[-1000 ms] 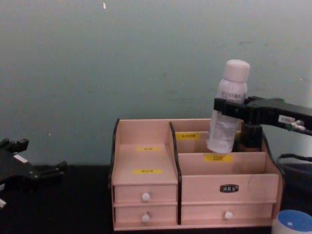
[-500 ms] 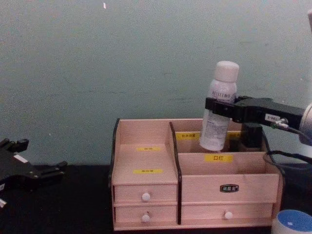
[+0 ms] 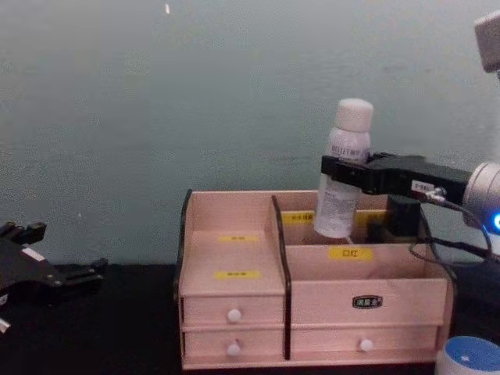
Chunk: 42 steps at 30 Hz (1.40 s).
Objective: Pick up the facial cleanser and watermelon frost from the table and place them into the tiered storage box.
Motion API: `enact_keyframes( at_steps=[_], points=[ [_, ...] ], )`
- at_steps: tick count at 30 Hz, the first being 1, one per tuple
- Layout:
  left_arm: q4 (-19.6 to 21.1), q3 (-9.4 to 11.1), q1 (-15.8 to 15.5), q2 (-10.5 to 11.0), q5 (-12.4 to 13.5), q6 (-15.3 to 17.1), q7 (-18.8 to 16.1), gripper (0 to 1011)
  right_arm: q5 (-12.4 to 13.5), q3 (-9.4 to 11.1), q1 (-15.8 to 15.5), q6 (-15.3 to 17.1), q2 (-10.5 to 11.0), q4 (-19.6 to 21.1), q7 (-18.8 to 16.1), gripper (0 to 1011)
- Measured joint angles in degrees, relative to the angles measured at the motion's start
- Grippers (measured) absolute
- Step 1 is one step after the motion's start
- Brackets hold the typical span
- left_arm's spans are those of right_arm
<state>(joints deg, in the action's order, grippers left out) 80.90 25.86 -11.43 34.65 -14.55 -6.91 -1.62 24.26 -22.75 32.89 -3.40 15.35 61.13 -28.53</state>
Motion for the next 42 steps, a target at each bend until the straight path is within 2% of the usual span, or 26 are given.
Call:
enact_keyframes(
  at_steps=[20, 42],
  points=[
    [0.00, 0.00, 0.00, 0.00, 0.00, 0.00, 0.00, 1001, -2.09, -0.01, 3.29, -1.13, -2.74, -6.67, -0.72, 595],
    [0.00, 0.00, 0.00, 0.00, 0.00, 0.00, 0.00, 1001, -4.68, -0.15, 5.07, -1.52, -4.42, -11.13, -0.83, 595]
  ],
)
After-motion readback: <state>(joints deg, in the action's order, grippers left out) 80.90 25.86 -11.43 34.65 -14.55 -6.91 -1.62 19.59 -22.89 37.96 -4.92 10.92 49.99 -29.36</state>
